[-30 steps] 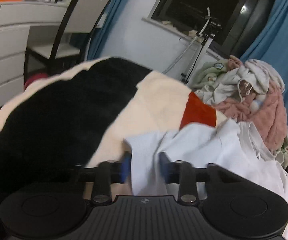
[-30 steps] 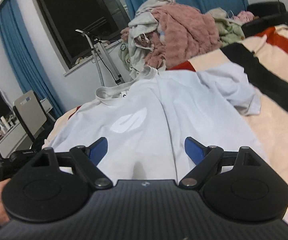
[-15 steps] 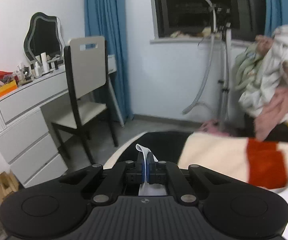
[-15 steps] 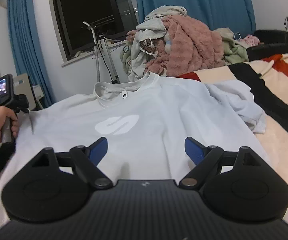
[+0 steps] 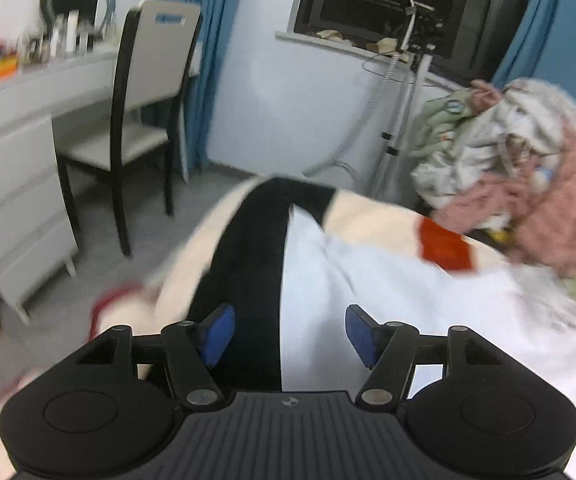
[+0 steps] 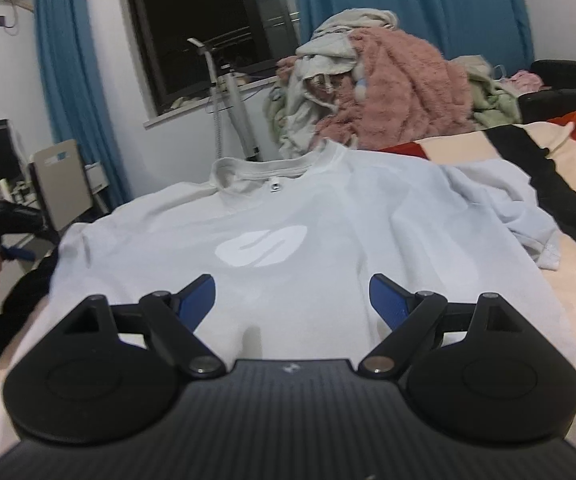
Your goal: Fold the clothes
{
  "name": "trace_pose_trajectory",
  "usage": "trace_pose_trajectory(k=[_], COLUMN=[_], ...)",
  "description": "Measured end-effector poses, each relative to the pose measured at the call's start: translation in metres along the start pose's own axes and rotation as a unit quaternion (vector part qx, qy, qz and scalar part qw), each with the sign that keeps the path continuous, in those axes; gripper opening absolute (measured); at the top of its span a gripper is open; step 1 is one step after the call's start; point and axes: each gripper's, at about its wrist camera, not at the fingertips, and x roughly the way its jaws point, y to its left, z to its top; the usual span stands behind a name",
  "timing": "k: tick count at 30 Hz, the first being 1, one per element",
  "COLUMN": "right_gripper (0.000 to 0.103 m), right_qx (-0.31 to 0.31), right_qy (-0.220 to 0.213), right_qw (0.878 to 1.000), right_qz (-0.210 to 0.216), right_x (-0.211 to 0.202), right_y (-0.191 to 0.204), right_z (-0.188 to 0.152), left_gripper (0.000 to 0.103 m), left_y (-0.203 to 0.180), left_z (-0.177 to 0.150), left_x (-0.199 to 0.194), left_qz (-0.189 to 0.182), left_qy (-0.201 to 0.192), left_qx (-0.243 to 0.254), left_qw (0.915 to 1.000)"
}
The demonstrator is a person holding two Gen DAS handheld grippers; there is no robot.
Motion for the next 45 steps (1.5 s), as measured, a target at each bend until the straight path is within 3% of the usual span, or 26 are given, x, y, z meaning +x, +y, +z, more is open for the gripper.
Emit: trace_pose_trajectory(k=[4, 8, 14, 17, 21, 23, 31, 34, 36, 39, 45], right_gripper=[0.085, 0.082, 0.071, 0.070, 0.070, 0.070, 0.069, 0.069, 0.069, 0.069, 0.069], right_qx=[-0.001, -0.065, -0.054, -0.081, -0.123, -0.105, -0.029, 0.006, 0.022, 0.035, 0.044], right_qy=[0.018, 0.044, 0.116, 0.142, 0.166, 0.160, 0.135, 0.136, 0.138, 0.140, 0.138], right_qw=[0.999, 0.994, 0.974, 0.963, 0.960, 0.967, 0.987, 0.988, 0.987, 0.986, 0.987], right_qz=[0.042, 0.074, 0.187, 0.216, 0.191, 0.170, 0.085, 0.077, 0.078, 0.080, 0.076], right_x=[-0.014, -0.039, -0.091, -0.107, -0.102, -0.099, -0.088, -0.086, -0.085, -0.080, -0.084], right_y=[0.009, 0.041, 0.079, 0.104, 0.127, 0.119, 0.086, 0.075, 0.071, 0.068, 0.064], right_z=[-0.003, -0.011, -0.033, -0.050, -0.078, -0.075, -0.064, -0.061, -0.060, -0.058, -0.058], left_gripper=[0.064, 0.064, 0.064, 0.061, 0.046, 0.039, 0.041, 0.043, 0.035, 0.006, 0.002], left_y=[0.023, 0.043, 0.067, 0.077, 0.081, 0.073, 0.036, 0.022, 0.013, 0.020, 0.056], left_z=[-0.064, -0.124, -0.183, -0.208, -0.235, -0.241, -0.261, -0.269, -0.274, -0.267, -0.229], left_x=[-0.078, -0.139, -0.196, -0.203, -0.199, -0.204, -0.225, -0.233, -0.238, -0.237, -0.247], left_qz=[-0.032, -0.062, -0.110, -0.120, -0.142, -0.144, -0.146, -0.146, -0.146, -0.147, -0.159], left_qy=[0.056, 0.092, 0.113, 0.139, 0.199, 0.208, 0.239, 0.250, 0.257, 0.271, 0.275], left_qx=[-0.040, -0.084, -0.138, -0.171, -0.192, -0.167, -0.053, -0.011, 0.018, 0.010, -0.028], left_qw=[0.9971, 0.9903, 0.9779, 0.9681, 0.9505, 0.9530, 0.9585, 0.9571, 0.9552, 0.9513, 0.9478])
